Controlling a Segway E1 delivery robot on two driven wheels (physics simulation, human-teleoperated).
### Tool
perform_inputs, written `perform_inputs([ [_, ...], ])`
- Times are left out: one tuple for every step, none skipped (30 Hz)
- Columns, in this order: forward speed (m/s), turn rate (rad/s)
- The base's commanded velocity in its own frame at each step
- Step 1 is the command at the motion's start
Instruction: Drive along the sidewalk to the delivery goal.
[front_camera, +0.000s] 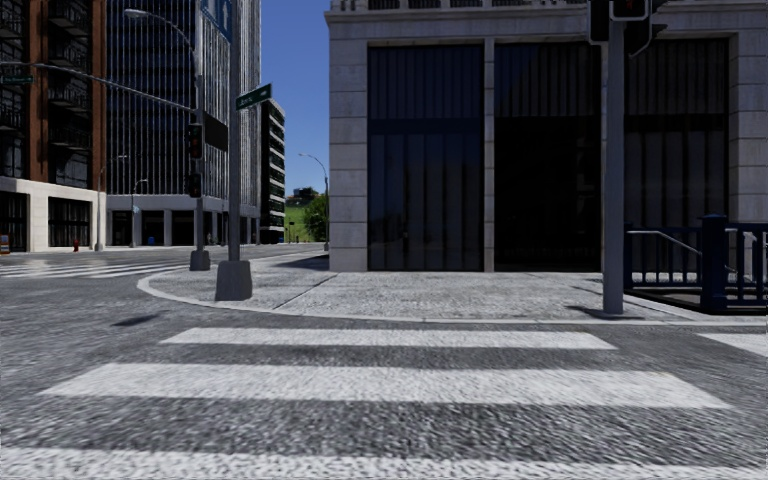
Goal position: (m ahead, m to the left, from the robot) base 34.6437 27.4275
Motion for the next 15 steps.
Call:
perform_inputs([
  [2.0, 0.0],
  [2.0, 0.0],
  [2.0, 0.0],
  [2.0, 0.0],
  [2.0, 0.0],
  [2.0, 0.0],
  [2.0, 0.0],
  [2.0, 0.0],
  [2.0, 0.0],
  [2.0, 0.0],
  [2.0, 0.0],
  [2.0, 0.0],
  [2.0, 0.0],
  [2.0, 0.0],
  [2.0, 0.0],
])
